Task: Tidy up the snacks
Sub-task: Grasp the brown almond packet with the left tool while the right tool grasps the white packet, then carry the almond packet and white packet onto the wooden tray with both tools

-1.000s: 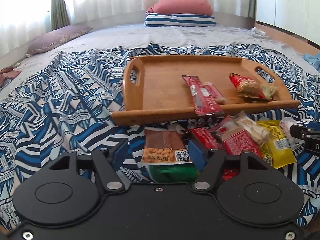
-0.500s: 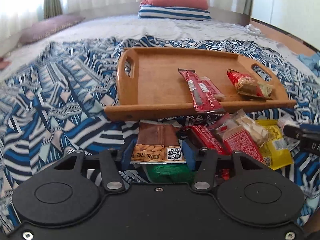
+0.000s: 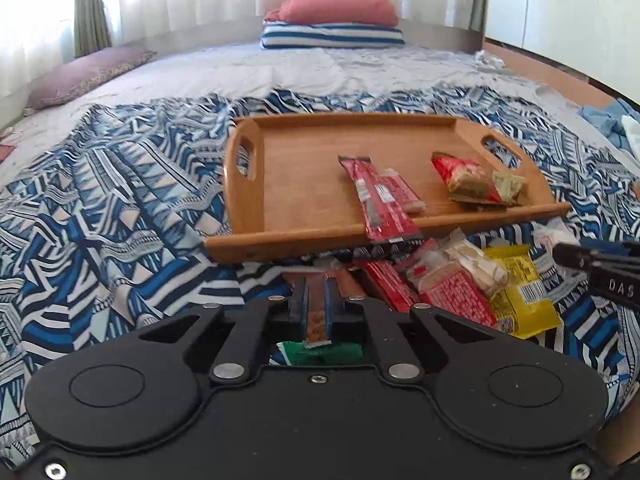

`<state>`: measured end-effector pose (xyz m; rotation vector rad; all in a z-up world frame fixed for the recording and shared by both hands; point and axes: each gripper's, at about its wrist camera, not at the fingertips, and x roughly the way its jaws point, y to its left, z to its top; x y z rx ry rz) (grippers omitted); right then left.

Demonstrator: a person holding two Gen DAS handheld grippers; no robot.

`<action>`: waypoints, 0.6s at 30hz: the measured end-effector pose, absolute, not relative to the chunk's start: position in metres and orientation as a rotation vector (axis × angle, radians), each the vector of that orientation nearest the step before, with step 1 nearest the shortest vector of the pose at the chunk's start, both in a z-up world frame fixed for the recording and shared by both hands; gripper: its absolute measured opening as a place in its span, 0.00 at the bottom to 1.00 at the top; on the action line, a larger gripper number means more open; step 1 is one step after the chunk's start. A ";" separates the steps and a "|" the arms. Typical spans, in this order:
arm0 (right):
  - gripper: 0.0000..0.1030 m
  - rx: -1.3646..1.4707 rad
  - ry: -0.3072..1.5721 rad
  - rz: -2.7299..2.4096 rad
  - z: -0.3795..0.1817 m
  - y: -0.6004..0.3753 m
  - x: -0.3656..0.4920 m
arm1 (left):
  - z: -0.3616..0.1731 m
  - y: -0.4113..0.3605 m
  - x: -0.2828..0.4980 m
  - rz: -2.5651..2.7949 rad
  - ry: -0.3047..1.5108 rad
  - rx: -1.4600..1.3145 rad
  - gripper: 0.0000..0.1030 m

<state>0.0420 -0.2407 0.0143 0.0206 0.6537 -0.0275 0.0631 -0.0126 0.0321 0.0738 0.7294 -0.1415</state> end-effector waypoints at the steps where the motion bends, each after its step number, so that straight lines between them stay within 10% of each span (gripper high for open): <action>1: 0.34 0.017 0.650 -0.027 0.016 -0.240 0.042 | 0.030 -0.013 0.062 -0.135 0.724 0.076 0.10; 5: 0.34 0.001 0.650 -0.035 0.016 -0.240 0.042 | 0.026 -0.015 0.060 -0.112 0.703 0.091 0.53; 18: 0.35 0.009 0.670 -0.049 0.009 -0.239 0.043 | 0.014 -0.021 0.077 -0.064 0.706 0.095 0.69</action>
